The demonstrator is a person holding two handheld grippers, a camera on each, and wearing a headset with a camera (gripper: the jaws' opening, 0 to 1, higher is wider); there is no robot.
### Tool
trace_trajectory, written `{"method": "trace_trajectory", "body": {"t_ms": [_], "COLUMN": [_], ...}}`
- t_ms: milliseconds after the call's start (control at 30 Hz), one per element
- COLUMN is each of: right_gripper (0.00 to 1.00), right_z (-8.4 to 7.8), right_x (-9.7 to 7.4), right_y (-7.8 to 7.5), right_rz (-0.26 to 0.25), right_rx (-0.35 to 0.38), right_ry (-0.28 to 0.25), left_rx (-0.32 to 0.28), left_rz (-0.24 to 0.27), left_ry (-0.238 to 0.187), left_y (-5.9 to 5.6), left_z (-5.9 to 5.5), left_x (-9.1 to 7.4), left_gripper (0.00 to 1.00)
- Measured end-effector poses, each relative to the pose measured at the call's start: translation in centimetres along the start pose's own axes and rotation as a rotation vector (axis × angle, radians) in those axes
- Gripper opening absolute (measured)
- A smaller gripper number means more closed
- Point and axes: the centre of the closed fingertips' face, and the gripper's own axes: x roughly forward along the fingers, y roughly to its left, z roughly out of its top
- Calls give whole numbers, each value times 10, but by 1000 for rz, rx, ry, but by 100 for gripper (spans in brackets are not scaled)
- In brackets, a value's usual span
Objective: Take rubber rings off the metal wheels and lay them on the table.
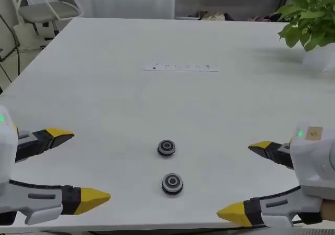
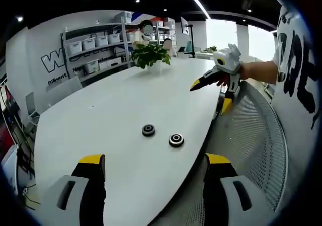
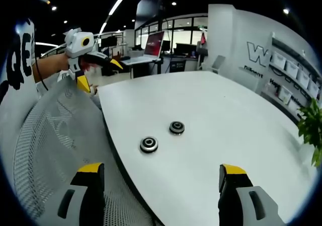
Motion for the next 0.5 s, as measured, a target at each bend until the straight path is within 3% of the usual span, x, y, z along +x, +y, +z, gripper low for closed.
{"method": "trace_trajectory", "body": {"t_ms": [500], "right_gripper": [94], "right_z": [4], "right_x": [0], "right_y": [-3], "right_rz": [7], "right_rx": [-15], "right_ry": [-12], "left_rx": [17], "left_rz": [-10], "left_ry": [-5], "left_y": [0], "left_z": [5], "left_x": [2], "left_gripper": [78]}}
